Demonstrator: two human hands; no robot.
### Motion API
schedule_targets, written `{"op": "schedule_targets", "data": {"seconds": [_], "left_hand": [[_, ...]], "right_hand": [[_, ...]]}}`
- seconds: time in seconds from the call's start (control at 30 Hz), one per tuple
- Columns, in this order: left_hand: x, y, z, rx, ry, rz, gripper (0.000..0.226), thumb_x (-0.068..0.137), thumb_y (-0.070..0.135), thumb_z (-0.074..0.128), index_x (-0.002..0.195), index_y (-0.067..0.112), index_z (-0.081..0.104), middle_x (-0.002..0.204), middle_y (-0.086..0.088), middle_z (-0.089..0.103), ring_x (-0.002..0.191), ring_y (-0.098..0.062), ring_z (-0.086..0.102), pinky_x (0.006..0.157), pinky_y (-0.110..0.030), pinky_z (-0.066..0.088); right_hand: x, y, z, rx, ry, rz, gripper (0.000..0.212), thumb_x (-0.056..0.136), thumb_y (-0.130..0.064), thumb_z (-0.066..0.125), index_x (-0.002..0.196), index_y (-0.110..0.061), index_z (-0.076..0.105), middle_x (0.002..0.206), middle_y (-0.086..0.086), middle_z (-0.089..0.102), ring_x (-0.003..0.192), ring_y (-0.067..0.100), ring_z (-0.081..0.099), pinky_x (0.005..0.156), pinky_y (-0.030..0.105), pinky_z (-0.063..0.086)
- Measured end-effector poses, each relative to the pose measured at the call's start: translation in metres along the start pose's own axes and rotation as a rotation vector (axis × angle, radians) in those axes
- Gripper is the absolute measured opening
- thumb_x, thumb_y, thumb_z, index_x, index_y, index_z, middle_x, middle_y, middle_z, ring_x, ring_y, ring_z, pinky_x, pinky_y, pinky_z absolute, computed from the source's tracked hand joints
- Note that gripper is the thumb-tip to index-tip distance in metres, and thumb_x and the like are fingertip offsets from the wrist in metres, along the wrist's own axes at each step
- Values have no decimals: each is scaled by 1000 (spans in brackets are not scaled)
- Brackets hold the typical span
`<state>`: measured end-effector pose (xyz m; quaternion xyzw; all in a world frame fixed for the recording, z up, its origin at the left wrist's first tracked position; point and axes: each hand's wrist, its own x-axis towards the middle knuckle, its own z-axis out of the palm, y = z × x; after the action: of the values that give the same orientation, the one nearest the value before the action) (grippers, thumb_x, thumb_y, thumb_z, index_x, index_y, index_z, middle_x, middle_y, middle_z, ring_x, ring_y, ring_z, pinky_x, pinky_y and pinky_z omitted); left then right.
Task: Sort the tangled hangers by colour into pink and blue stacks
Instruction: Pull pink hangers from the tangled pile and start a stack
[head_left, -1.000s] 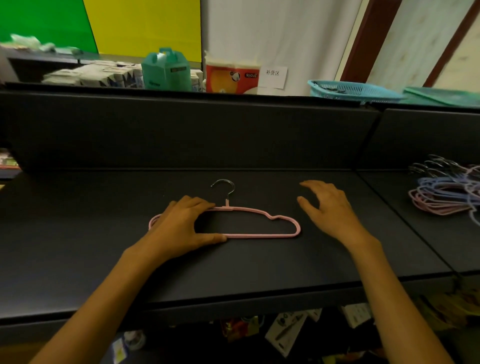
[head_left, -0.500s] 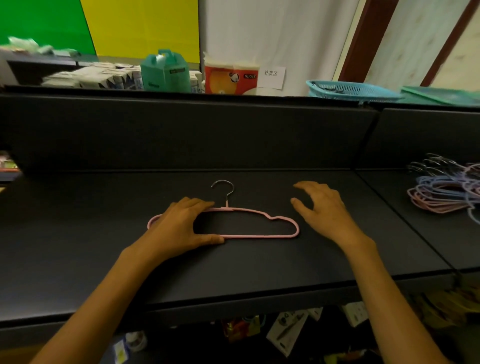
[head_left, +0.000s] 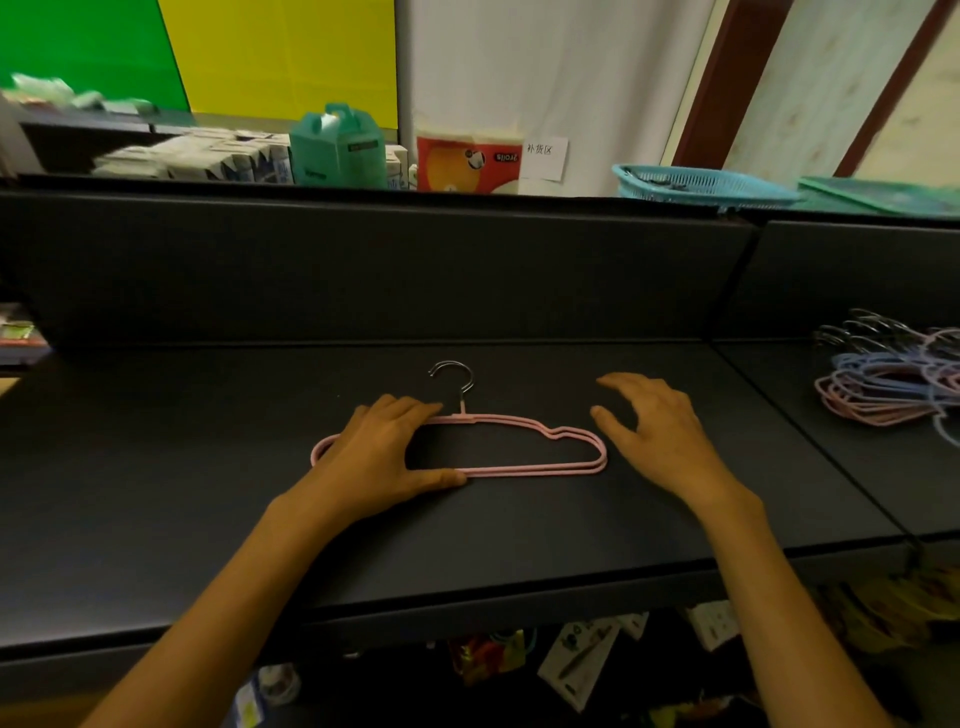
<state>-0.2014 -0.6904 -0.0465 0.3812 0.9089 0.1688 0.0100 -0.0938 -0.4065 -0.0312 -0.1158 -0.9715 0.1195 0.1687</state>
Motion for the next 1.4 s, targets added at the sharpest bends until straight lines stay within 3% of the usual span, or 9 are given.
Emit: {"op": "schedule_targets", "data": {"seconds": [0.3,0.43,0.63,0.97,1.4], "left_hand": [[9,8,-25,131,-62,12,86,74,72,51,144,31,24,148,4,30,134,-16,28,111,-41,26],[24,39,-26,226,13,84,79,82,63,49,146,27,21,150,1,27,136,-21,23,112,-45,23],[51,104,-9,188,22,247,77,83,60,49,146,25,22,148,0,29,135,-22,25,109,-44,25],[81,262,47,185,21,452,74,86,61,43,146,23,23,146,1,31,133,-22,27,105,-41,29],[137,483,130,172,24,568,74,85,60,43,146,22,24,145,2,33,132,-22,28,103,-40,32]], "right_hand": [[-14,-13,-12,-31,30,19,46,92,-39,53,134,-23,47,138,-2,48,127,15,41,106,29,24],[-33,-22,-23,-52,78,38,46,91,-39,54,133,-22,48,137,-3,49,126,15,41,106,30,25],[-79,2,-50,-116,84,182,49,93,-43,49,138,-25,42,144,-7,40,132,11,32,108,28,21],[-178,137,-118,-222,114,392,51,93,-48,45,139,-27,39,144,-9,39,133,11,31,108,32,24],[-265,345,-195,-295,208,542,49,91,-44,49,136,-24,45,139,-7,46,127,14,38,104,33,29]]}}
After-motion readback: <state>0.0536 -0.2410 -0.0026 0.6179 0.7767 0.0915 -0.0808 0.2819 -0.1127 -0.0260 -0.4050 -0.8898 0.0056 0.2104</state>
